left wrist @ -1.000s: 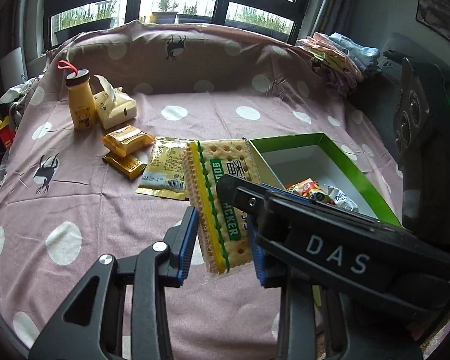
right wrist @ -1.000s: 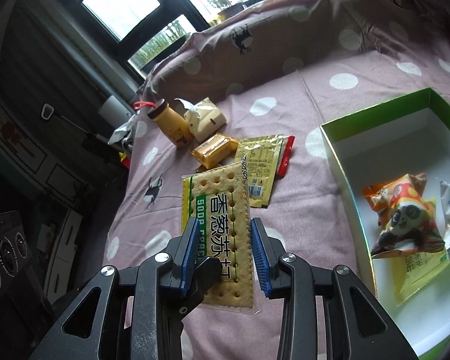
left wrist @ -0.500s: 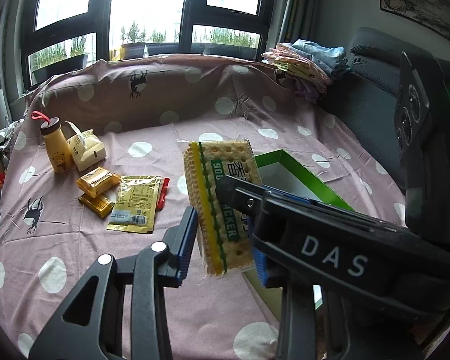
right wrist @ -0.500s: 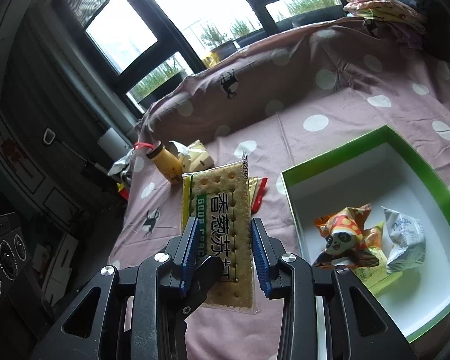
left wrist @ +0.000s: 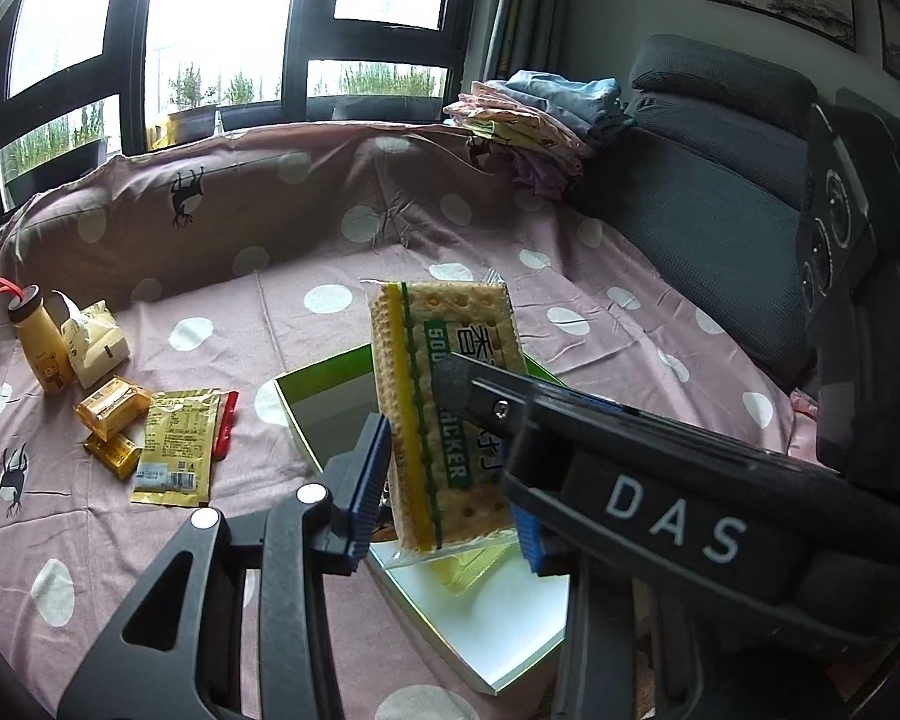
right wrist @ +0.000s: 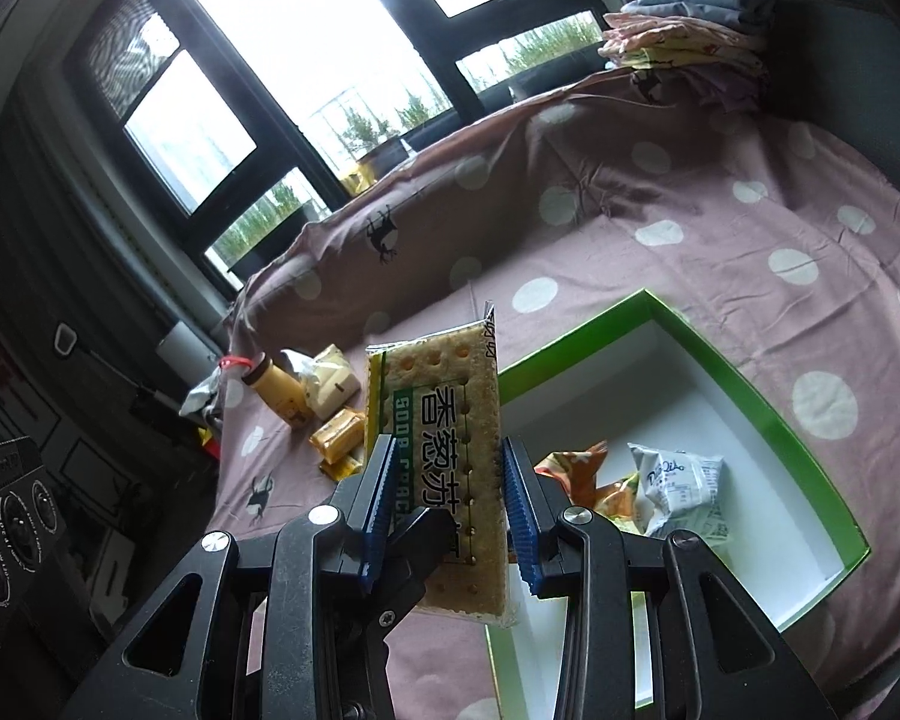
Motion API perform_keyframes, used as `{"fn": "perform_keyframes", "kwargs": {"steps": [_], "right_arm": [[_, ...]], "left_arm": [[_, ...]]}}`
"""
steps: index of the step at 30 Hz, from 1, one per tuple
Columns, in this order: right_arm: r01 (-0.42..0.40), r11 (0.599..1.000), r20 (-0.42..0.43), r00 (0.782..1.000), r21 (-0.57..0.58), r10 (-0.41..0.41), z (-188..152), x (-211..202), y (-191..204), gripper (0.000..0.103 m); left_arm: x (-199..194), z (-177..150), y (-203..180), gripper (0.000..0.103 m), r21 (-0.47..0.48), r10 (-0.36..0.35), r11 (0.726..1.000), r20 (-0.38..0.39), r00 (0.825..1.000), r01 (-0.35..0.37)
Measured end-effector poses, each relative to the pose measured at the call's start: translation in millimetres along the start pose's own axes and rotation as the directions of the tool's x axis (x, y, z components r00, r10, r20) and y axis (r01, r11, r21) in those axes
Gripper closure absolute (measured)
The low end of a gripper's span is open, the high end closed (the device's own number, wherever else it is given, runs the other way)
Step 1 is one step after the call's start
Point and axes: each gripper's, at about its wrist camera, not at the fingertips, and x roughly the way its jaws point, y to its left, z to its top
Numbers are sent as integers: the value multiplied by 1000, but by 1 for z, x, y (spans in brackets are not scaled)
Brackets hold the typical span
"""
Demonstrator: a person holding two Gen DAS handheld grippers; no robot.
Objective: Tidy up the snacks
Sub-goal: 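Carry the soda cracker pack with the right gripper over the box, then open the right gripper to drop the cracker pack into the box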
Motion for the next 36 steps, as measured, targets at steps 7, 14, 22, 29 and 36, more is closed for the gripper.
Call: {"fn": "perform_keyframes", "kwargs": {"steps": [7, 14, 22, 29, 36], "right_arm": [[75, 997, -28, 997, 25, -75, 2, 1, -21, 65], [162, 985, -66, 985, 56, -159, 4, 6, -44, 65], [258, 964, -138, 959, 57, -249, 1, 22, -61, 65], [295, 954, -192, 941, 54, -280, -1, 35, -74, 65], [338, 940, -227, 920, 52, -319, -3, 42, -82, 65]], "left_arm": [[25, -2, -9, 67, -21, -66, 998, -54, 996, 65], [51, -5, -18, 67, -55, -139, 990, -127, 982, 133], [85, -13, -14, 66, -137, -238, 968, -237, 942, 210], [105, -20, -13, 67, -197, -273, 955, -295, 915, 222], [121, -26, -12, 67, -243, -314, 940, -341, 886, 240]]}}
